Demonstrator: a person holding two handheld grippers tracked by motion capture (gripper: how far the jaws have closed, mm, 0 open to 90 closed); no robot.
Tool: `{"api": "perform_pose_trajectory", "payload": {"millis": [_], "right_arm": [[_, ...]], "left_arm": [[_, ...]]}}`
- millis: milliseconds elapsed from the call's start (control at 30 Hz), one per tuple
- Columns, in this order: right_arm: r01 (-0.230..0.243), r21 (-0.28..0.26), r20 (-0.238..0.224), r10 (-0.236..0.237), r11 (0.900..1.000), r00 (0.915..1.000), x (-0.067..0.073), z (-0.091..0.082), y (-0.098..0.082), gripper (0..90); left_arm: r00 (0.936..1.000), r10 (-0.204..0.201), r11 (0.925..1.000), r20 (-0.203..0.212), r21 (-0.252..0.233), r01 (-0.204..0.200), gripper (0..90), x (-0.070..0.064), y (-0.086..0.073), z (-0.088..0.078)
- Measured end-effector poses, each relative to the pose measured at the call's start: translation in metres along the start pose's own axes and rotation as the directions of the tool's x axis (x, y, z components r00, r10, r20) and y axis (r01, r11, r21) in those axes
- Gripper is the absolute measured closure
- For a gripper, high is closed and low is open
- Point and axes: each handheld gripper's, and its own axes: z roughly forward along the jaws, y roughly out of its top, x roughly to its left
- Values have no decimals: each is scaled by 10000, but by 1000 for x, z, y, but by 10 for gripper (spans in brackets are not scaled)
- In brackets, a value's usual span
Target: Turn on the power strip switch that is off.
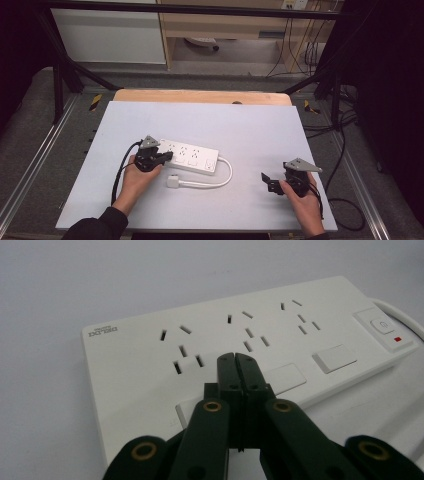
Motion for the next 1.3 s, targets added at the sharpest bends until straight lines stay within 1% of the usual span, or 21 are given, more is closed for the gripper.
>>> {"api": "perform_pose_trajectory", "payload": {"millis": [167, 267, 400, 533, 700, 767, 800, 867, 900, 1200, 1267, 1300], "right_arm": [[40, 66, -8, -40, 10000, 10000, 0, 1, 0, 47], [49, 47, -11, -49, 10000, 10000, 0, 0, 0, 47], [-6, -5, -9, 6, 10000, 10000, 0, 0, 0, 47], [22, -13, -28, -22, 10000, 10000, 0, 0, 1, 46], [54, -53, -16, -54, 10000, 10000, -1, -1, 1, 46], [-12, -10, 14, 12, 10000, 10000, -1, 0, 1, 46], [-36, -19, 24, 36, 10000, 10000, 0, 0, 1, 46], [70, -15, 37, -70, 10000, 10000, -1, 0, 1, 47], [51, -18, 18, -51, 10000, 10000, 0, 0, 1, 46], [72, -14, 28, -72, 10000, 10000, 0, 0, 1, 46], [54, -5, 12, -54, 10000, 10000, 0, 0, 1, 46], [56, -7, 10, -56, 10000, 10000, 0, 0, 1, 46]], "left_arm": [[10000, -41, 10000, 27, -48, 41, 900, 1, 0, 0], [10000, 27, 9999, -24, -102, -27, 900, 0, 0, 1], [10000, -59, 9998, -77, -198, 58, 900, 2, 0, 0], [9998, -187, 9986, 18, -486, 187, 900, 2, 2, -3], [9998, -175, 9970, 125, -749, 184, 900, 3, 5, -7], [9996, -212, 9962, 179, -843, 227, 893, 2, 6, -8], [9998, -145, 9961, 146, -864, 157, 871, 2, 6, -8], [9998, -148, 9956, 163, -928, 163, 846, 1, 7, -10], [9998, -143, 9954, 161, -943, 158, 831, 1, 7, -10], [9997, -224, 9952, -33, -950, 219, 681, 0, 9, -9], [9997, -234, 9951, -37, -960, 229, 643, 0, 10, -10], [9996, -287, 9949, -38, -972, 282, 605, 0, 11, -10]]}}
